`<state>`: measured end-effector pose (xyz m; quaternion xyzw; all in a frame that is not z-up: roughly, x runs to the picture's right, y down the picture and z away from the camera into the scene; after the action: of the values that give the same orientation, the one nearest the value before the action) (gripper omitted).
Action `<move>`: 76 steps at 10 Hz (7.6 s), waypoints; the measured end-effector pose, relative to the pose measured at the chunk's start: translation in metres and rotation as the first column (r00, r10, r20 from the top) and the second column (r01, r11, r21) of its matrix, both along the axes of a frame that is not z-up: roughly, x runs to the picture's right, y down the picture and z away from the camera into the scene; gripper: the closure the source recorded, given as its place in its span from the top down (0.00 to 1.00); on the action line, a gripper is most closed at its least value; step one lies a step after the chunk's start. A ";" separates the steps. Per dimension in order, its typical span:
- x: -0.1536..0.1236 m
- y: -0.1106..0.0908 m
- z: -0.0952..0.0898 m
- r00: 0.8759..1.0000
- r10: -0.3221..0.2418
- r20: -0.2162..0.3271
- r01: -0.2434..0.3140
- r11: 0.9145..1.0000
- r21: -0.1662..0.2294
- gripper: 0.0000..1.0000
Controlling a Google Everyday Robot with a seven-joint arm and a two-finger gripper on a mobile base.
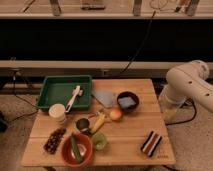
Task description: Place eraser in table surface
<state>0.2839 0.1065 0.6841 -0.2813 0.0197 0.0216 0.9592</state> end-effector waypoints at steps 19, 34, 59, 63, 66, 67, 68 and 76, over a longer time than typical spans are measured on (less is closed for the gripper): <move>0.000 0.000 0.000 1.000 0.000 0.000 0.000 1.000 0.000 0.65; 0.002 0.112 0.013 0.849 -0.315 0.425 0.331 0.943 0.037 0.65; -0.022 0.144 0.064 0.708 -0.458 0.537 0.557 0.830 -0.027 0.12; -0.044 0.077 0.030 0.707 -0.479 0.520 0.526 0.848 0.064 0.12; -0.063 0.044 0.016 0.699 -0.502 0.510 0.519 0.846 0.121 0.12; -0.069 0.041 0.015 0.700 -0.509 0.501 0.517 0.845 0.136 0.12; -0.070 0.041 0.017 0.703 -0.515 0.490 0.521 0.843 0.138 0.12; -0.062 0.093 0.089 0.780 -0.444 0.442 0.494 0.870 0.002 0.12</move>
<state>0.2218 0.1992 0.7732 -0.3192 -0.1209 -0.2814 0.8968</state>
